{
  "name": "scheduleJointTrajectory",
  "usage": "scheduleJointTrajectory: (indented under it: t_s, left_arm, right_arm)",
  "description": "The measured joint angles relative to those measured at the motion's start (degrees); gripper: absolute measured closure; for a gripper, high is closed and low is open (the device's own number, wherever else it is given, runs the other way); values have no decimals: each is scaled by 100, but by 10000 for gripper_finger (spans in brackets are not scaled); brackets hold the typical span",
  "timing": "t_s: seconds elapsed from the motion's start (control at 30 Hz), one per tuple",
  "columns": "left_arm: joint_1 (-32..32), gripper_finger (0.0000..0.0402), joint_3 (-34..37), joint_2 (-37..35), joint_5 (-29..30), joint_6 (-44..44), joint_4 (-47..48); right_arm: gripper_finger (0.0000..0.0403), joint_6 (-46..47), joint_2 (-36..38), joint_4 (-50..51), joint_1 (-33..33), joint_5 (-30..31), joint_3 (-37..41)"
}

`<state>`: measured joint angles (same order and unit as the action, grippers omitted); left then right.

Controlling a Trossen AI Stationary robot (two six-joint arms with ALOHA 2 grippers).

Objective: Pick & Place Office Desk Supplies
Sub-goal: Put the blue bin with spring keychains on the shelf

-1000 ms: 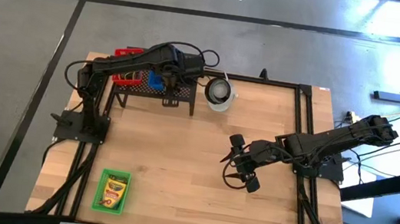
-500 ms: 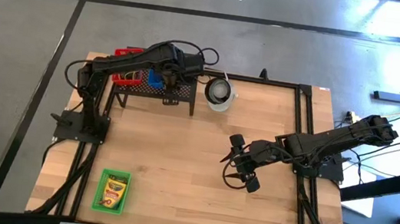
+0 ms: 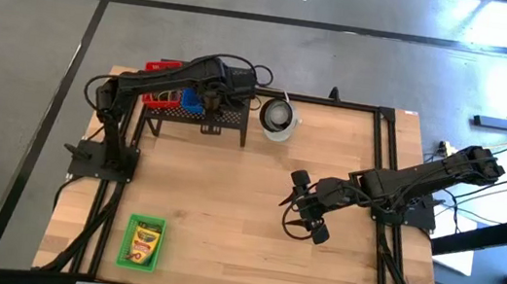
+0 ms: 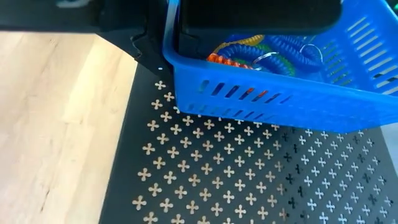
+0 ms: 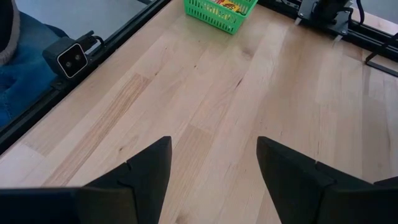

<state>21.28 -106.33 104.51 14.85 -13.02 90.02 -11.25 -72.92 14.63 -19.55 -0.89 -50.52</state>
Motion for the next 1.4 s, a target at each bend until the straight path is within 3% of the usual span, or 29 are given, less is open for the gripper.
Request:
scheduleJointTrajectory:
  t_s: [0.27, 1.4]
  left_arm:
    - [0, 398, 68, 0, -394, -93, -8]
    - [144, 398, 313, -107, -359, 199, -2]
  right_arm:
    - [165, 1, 1, -1, 2, -1, 0]
    - [166, 2, 0, -4, 2, 1, 0]
